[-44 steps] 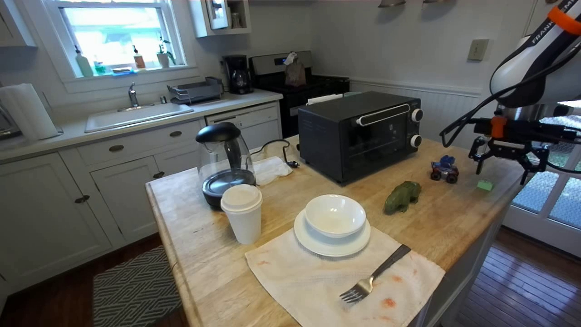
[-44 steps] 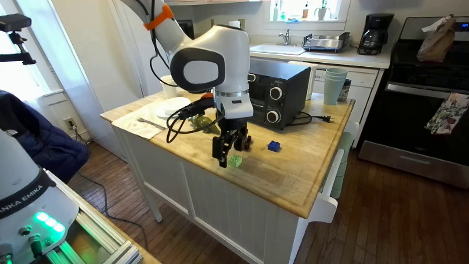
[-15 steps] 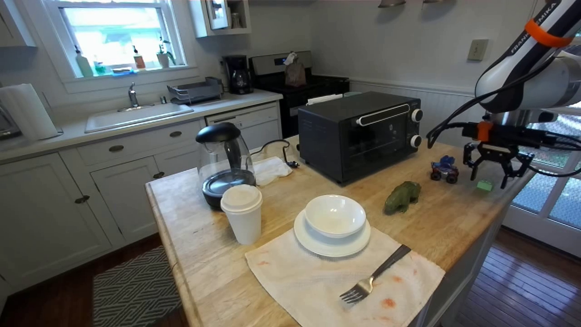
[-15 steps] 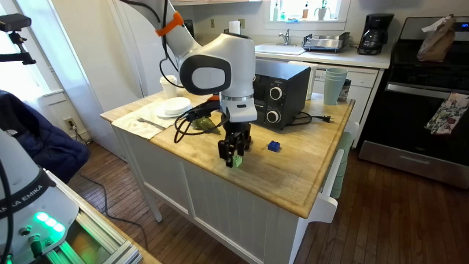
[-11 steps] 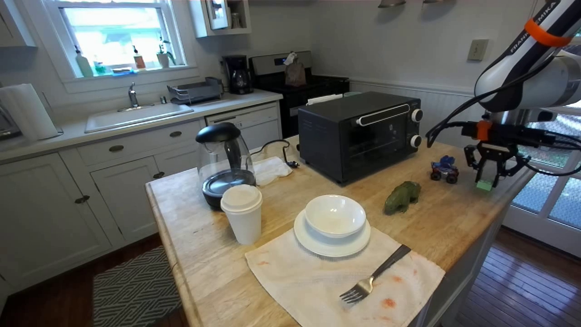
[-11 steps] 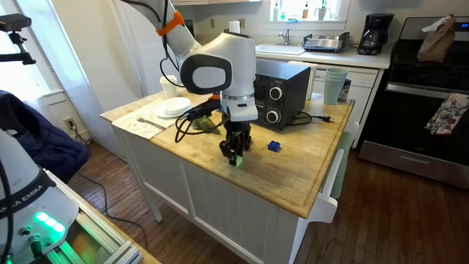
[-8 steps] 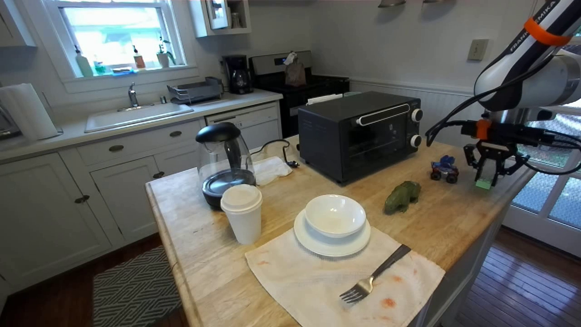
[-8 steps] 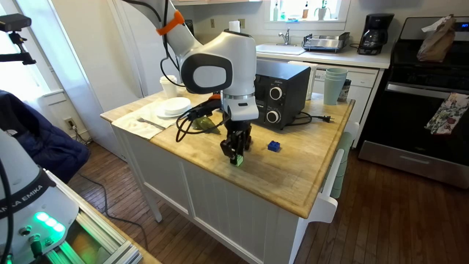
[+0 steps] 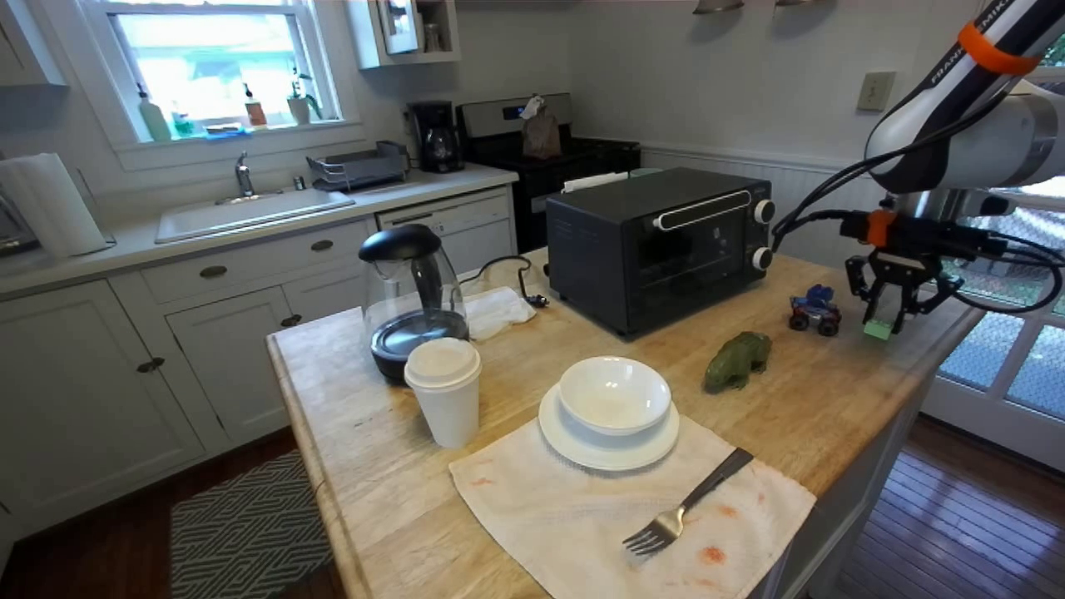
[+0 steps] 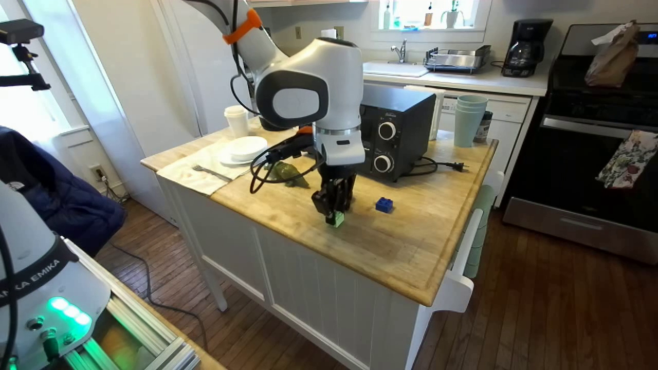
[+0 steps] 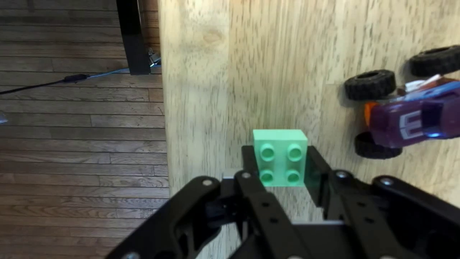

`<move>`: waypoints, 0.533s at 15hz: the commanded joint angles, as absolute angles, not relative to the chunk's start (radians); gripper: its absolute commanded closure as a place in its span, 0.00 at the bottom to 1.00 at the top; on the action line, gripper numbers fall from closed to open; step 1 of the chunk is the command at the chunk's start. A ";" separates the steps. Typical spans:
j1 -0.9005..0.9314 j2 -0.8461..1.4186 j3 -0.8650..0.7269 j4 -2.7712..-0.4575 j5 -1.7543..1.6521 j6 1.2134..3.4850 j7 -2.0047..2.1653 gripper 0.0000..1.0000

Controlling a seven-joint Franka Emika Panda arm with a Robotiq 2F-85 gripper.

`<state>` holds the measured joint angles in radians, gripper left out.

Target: Lift the green building block and put it on the dinosaur toy

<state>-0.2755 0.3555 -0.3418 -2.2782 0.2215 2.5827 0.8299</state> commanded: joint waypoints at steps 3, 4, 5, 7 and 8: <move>-0.265 0.303 -0.352 -2.272 0.230 2.489 0.842 0.89; -0.247 0.296 -0.370 -2.280 0.202 2.495 0.884 0.89; -0.239 0.283 -0.374 -2.288 0.193 2.503 0.901 0.89; -0.224 0.247 -0.371 -2.311 0.188 2.509 0.919 0.89; -0.219 0.226 -0.363 -2.326 0.195 2.516 0.920 0.89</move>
<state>-0.2518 0.3017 -0.3580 -2.2764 0.2169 2.5182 0.8700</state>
